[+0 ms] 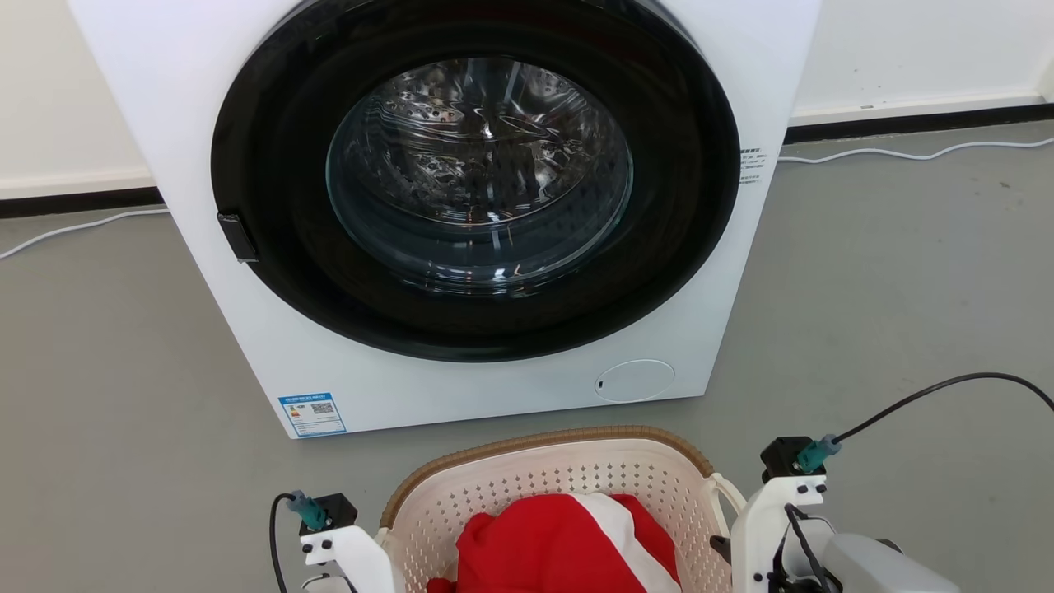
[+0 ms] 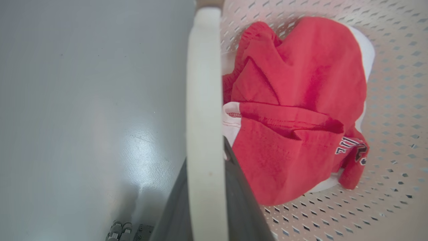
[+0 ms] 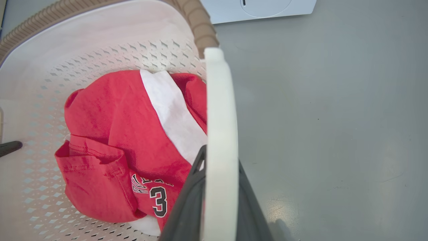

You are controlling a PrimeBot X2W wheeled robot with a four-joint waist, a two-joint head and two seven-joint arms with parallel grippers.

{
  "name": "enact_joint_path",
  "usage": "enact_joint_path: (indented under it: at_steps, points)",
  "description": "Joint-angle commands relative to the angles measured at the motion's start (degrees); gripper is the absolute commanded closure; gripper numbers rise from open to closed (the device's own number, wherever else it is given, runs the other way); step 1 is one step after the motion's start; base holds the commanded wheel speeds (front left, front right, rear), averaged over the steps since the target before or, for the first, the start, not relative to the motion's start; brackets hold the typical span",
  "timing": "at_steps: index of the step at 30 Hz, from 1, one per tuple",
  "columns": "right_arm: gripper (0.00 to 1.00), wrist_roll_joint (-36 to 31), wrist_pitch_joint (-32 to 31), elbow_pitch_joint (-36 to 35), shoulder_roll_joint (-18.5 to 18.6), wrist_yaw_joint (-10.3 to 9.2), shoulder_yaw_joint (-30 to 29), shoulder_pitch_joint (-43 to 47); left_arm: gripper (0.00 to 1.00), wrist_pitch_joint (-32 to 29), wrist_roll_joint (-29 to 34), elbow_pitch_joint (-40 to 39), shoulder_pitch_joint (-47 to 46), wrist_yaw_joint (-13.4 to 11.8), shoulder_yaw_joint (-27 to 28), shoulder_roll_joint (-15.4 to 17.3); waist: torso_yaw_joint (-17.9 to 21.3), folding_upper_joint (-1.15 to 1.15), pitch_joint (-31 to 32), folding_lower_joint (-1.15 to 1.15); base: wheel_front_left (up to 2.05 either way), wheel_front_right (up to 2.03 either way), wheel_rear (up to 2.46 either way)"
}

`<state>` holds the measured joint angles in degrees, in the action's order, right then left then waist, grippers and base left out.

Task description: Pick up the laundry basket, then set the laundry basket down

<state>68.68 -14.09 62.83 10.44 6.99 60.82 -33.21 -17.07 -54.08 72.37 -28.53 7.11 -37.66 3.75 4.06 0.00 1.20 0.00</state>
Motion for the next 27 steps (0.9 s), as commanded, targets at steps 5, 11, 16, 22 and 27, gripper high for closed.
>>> enact_joint_path:
  at_steps: [5, 11, 16, 22, 27]
  points:
    - [1.0, 1.2, 1.1, -1.0, 0.8, 0.5, 1.3, -1.8, 1.0, 0.7, -1.0, -0.5, -2.1, 0.4, 0.7, 1.7, -0.1, 0.0, -0.1, 0.0, 0.0, 0.0, 0.0]
    - [1.0, 2.3, 1.1, -1.0, 1.0, 0.5, 2.4, -2.0, 1.0, 0.8, -1.6, -0.4, -2.2, 0.4, 0.1, 1.8, 0.0, 0.0, -0.2, 0.0, 0.0, 0.0, 0.0]
    - [1.0, 3.1, 1.4, -0.8, 1.0, 0.5, 3.2, -2.2, 1.0, 1.2, -2.1, -0.4, -2.4, 0.4, -0.2, 1.8, 0.1, 0.0, -0.4, 0.0, 0.0, 0.0, 0.0]
    - [1.0, 3.8, 1.8, -0.7, 1.1, 0.5, 3.9, -2.3, 1.0, 1.5, -2.4, -0.2, -2.5, 0.4, -0.6, 1.9, 0.2, 0.0, -0.7, 0.0, 0.0, 0.0, 0.0]
    - [1.0, 4.1, 3.4, -0.7, 1.1, 0.5, 4.7, -2.8, 1.0, 3.6, -2.4, -0.4, -3.0, 0.4, -1.1, 2.2, 0.4, 0.0, -2.0, 0.0, 0.0, 0.0, 0.0]
